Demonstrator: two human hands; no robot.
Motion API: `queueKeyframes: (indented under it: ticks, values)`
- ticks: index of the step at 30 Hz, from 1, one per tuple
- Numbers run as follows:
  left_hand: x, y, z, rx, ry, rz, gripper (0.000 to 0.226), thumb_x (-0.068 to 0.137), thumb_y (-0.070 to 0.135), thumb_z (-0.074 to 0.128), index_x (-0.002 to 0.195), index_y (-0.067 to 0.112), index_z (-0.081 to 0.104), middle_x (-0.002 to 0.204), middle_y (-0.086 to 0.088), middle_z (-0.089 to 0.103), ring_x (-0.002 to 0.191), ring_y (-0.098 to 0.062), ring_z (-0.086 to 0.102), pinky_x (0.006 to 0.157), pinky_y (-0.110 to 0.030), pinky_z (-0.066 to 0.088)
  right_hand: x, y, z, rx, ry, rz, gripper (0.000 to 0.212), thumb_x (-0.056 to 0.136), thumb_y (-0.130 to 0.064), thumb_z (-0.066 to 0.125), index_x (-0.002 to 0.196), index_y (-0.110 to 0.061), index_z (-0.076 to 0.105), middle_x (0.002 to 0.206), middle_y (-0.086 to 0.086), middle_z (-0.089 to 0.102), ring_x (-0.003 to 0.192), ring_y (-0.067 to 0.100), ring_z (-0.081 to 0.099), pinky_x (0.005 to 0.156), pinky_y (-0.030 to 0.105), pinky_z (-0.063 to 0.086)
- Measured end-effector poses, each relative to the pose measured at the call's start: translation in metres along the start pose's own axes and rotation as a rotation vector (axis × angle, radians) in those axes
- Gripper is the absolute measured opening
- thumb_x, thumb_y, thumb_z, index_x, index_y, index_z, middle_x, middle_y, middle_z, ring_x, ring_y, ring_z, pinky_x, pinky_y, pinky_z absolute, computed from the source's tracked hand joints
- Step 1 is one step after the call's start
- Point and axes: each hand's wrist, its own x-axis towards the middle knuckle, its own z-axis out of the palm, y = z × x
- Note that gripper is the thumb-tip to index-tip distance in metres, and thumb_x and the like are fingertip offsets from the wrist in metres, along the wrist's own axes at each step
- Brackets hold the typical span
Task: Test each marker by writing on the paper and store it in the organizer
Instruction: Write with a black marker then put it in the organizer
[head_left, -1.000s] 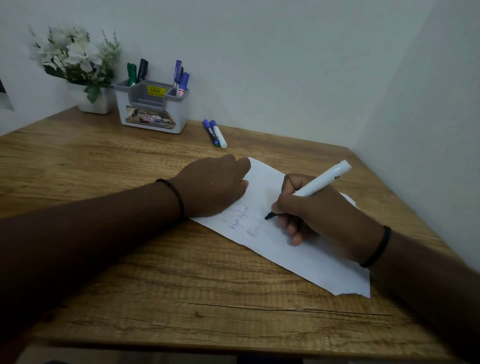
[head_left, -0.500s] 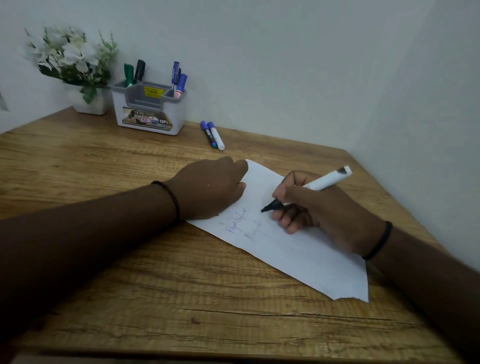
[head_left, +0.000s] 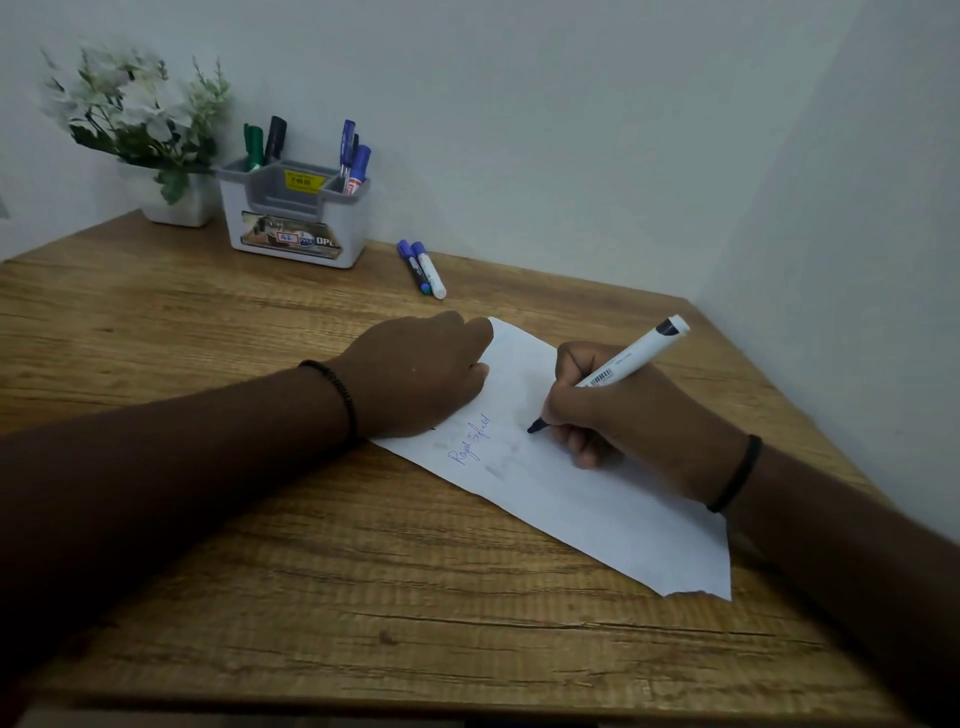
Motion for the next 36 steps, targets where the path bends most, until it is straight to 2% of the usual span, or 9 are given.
queueKeyframes:
  ticks: [3, 12, 15, 19, 22, 29, 34, 36]
  values:
    - [-0.0004, -0.0004, 0.0007, 0.001, 0.004, 0.005, 0.016, 0.098, 0.039, 0.035, 0.089, 0.026, 0.033, 0.077, 0.005, 0.044, 0.062, -0.012, 0.046, 0.055, -0.029, 0.039, -0.0004, 0.0004, 0.0009, 0.029, 0.038, -0.006, 0.022, 0.082, -0.001, 0.064, 0.067, -0.010, 0.051, 0.062, 0.013, 0.062, 0.045, 0.016, 0.054, 0.043, 0.022, 0.044]
    - [-0.0003, 0.0009, -0.0016, 0.016, -0.009, 0.013, 0.016, 0.099, 0.039, 0.036, 0.090, 0.027, 0.031, 0.077, 0.005, 0.043, 0.061, -0.011, 0.045, 0.054, -0.026, 0.035, 0.0026, 0.0018, 0.0016, 0.041, 0.001, -0.023, 0.010, 0.083, -0.004, 0.068, 0.079, -0.004, 0.059, 0.069, 0.012, 0.069, 0.054, 0.017, 0.057, 0.047, 0.026, 0.049]
    - [-0.0003, 0.0011, -0.0019, 0.012, -0.015, 0.005, 0.015, 0.099, 0.038, 0.036, 0.091, 0.025, 0.033, 0.079, 0.004, 0.045, 0.062, -0.012, 0.046, 0.054, -0.027, 0.036, 0.0038, 0.0024, 0.0003, 0.058, 0.021, -0.008, 0.011, 0.083, -0.005, 0.069, 0.078, -0.004, 0.059, 0.067, 0.011, 0.069, 0.052, 0.015, 0.057, 0.047, 0.025, 0.049]
    - [-0.0007, -0.0003, -0.0003, -0.009, -0.002, 0.011, 0.016, 0.098, 0.038, 0.036, 0.088, 0.027, 0.031, 0.079, 0.003, 0.046, 0.061, -0.012, 0.045, 0.055, -0.027, 0.034, 0.0036, 0.0024, -0.0009, 0.049, 0.039, 0.015, 0.022, 0.083, -0.001, 0.065, 0.067, -0.011, 0.052, 0.063, 0.011, 0.065, 0.048, 0.015, 0.056, 0.046, 0.024, 0.047]
    - [-0.0010, -0.0019, 0.0010, -0.005, 0.021, 0.019, 0.017, 0.098, 0.039, 0.037, 0.087, 0.027, 0.032, 0.077, 0.003, 0.046, 0.062, -0.013, 0.047, 0.055, -0.030, 0.039, 0.0047, 0.0022, 0.0009, 0.059, 0.046, 0.013, 0.023, 0.084, -0.002, 0.065, 0.067, -0.011, 0.051, 0.062, 0.011, 0.064, 0.048, 0.016, 0.056, 0.045, 0.024, 0.047]
    - [0.0008, -0.0025, 0.0017, 0.016, 0.002, 0.036, 0.016, 0.098, 0.039, 0.035, 0.088, 0.028, 0.030, 0.077, 0.005, 0.042, 0.062, -0.012, 0.046, 0.055, -0.029, 0.037, 0.0051, 0.0006, 0.0004, 0.099, 0.023, 0.013, 0.011, 0.086, -0.008, 0.070, 0.081, -0.005, 0.060, 0.070, 0.010, 0.069, 0.053, 0.013, 0.059, 0.048, 0.023, 0.050]
    - [0.0007, -0.0020, 0.0018, 0.010, 0.000, 0.032, 0.017, 0.098, 0.039, 0.036, 0.087, 0.027, 0.032, 0.078, 0.004, 0.044, 0.061, -0.012, 0.046, 0.054, -0.029, 0.038, 0.0058, 0.0039, -0.0031, 0.068, 0.069, 0.049, 0.022, 0.083, -0.004, 0.066, 0.068, -0.011, 0.052, 0.063, 0.012, 0.064, 0.049, 0.019, 0.055, 0.046, 0.026, 0.048]
    - [0.0007, -0.0026, 0.0023, 0.016, 0.006, 0.034, 0.017, 0.098, 0.039, 0.036, 0.087, 0.026, 0.032, 0.077, 0.005, 0.043, 0.061, -0.012, 0.046, 0.055, -0.029, 0.039, 0.0044, 0.0023, -0.0035, 0.080, 0.063, 0.056, 0.022, 0.083, -0.004, 0.066, 0.068, -0.010, 0.051, 0.063, 0.012, 0.064, 0.049, 0.019, 0.055, 0.045, 0.026, 0.048]
